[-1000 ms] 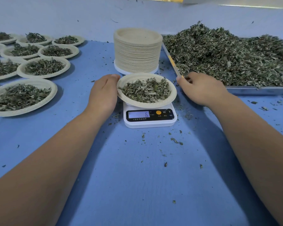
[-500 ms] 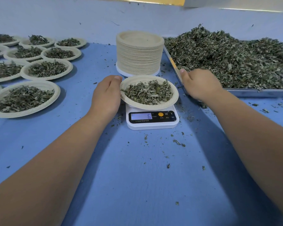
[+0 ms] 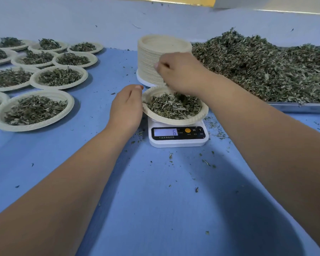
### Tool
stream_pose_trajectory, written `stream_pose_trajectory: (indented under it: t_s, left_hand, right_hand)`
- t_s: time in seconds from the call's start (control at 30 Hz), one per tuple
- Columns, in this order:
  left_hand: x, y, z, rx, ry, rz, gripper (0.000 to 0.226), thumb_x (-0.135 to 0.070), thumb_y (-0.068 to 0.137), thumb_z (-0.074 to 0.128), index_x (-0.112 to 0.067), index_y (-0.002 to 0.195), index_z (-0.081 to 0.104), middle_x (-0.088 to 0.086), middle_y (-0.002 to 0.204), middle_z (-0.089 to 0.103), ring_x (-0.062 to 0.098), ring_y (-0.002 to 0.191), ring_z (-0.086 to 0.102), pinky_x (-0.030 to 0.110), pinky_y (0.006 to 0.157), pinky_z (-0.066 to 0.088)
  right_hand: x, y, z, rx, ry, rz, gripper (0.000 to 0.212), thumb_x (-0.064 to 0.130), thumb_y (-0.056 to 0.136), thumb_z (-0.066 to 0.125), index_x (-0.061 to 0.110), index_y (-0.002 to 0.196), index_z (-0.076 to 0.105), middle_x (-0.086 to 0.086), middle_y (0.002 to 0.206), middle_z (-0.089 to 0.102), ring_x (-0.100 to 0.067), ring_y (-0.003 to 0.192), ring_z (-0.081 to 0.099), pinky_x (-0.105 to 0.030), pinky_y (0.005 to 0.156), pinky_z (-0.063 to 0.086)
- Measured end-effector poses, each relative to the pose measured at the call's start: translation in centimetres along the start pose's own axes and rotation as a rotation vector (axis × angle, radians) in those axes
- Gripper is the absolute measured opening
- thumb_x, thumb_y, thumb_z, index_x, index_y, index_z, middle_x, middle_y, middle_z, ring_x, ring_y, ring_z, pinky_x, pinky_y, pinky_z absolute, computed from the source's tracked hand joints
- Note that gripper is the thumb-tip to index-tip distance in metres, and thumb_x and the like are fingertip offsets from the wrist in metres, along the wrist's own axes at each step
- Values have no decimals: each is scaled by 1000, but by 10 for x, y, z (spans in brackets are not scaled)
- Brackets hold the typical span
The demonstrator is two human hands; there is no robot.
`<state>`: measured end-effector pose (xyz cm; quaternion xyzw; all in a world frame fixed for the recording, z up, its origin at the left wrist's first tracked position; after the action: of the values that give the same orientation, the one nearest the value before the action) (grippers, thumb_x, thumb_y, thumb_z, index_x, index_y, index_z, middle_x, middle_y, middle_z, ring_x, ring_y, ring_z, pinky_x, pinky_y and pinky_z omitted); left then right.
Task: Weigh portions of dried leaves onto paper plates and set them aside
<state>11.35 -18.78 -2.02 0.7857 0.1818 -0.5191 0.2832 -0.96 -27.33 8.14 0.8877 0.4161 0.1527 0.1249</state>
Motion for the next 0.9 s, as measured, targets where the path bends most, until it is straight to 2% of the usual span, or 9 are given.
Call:
stream_pose_trajectory:
  t_s: [0.1, 0.2, 0.3, 0.47, 0.57, 0.63, 0.73, 0.8, 0.9]
  left_hand:
    - [-1, -1, -1, -16, -31, 8, 31, -32, 105, 39, -26, 113, 68, -30, 93, 54, -38, 79, 40, -10, 67, 26]
    - [-2, -2, 0, -5, -28, 4, 27, -33, 105, 39, -30, 108, 66, -30, 92, 54, -38, 78, 40, -10, 67, 26]
    - [-4, -2, 1, 4, -6, 4, 26, -32, 105, 39, -31, 104, 64, -29, 91, 54, -37, 78, 42, -7, 68, 29]
    - [-11, -6, 1, 30, -50, 13, 34, -34, 103, 41, -31, 113, 73, -22, 111, 67, -10, 105, 56, 12, 85, 38]
    - [-16, -12, 2, 57, -81, 25, 34, -36, 98, 42, -37, 107, 76, -29, 105, 70, -12, 107, 59, 17, 89, 42]
    - [-20, -15, 3, 77, -89, 31, 33, -37, 96, 42, -45, 94, 74, -38, 96, 69, -19, 101, 58, 17, 86, 42]
    - [-21, -16, 3, 80, -87, 21, 35, -42, 92, 41, -42, 101, 75, -34, 102, 70, -8, 109, 61, 25, 97, 46]
    - [-20, -15, 4, 78, -74, 12, 44, -45, 90, 40, -34, 114, 75, -26, 113, 70, 0, 116, 60, 31, 105, 45]
    - [-17, -16, 6, 89, -72, -4, 46, -45, 90, 41, -31, 120, 73, -17, 122, 70, 7, 121, 60, 38, 110, 44]
  right_hand:
    - [-4, -8, 15, 135, -15, -22, 33, 40, 104, 45, 14, 97, 63, -1, 87, 62, -24, 88, 57, -34, 77, 44]
    - [-11, -21, 0, 37, 146, -20, 39, 42, 107, 38, 11, 103, 62, -3, 90, 64, -26, 90, 60, -35, 81, 47]
    - [-15, -35, -5, 31, 239, -5, 51, 49, 108, 29, 17, 111, 69, -2, 107, 70, -20, 101, 61, -29, 86, 46]
    - [-20, -52, 11, 165, 212, 28, 57, 55, 106, 26, 26, 111, 75, 16, 97, 68, -7, 96, 56, -21, 81, 39]
    - [-33, -56, -4, -8, 292, 45, 53, 53, 107, 26, 27, 115, 72, 32, 84, 62, 5, 89, 55, -8, 73, 32]
    - [-54, -58, -15, -142, 318, 108, 50, 51, 107, 28, 26, 118, 70, 22, 103, 67, -4, 98, 60, -12, 75, 36]
    - [-99, -67, -21, -216, 162, 270, 33, 39, 104, 43, 18, 114, 66, -2, 98, 69, -24, 85, 64, -29, 70, 48]
    - [-132, -75, -15, -143, 19, 413, 29, 34, 100, 47, 19, 120, 61, -6, 108, 67, -30, 86, 62, -40, 79, 54]
    - [-169, -88, 2, 66, -137, 619, 40, 46, 99, 38, 18, 120, 57, -14, 115, 62, -36, 100, 57, -48, 91, 51]
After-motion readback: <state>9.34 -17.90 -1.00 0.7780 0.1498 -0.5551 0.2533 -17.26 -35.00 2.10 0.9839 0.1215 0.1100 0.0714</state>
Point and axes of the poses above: each hand's wrist, its own y-axis towards the middle knuckle, its own z-axis out of the palm, x = y × z, the point moved 9 cm from there along y, towards the middle knuckle
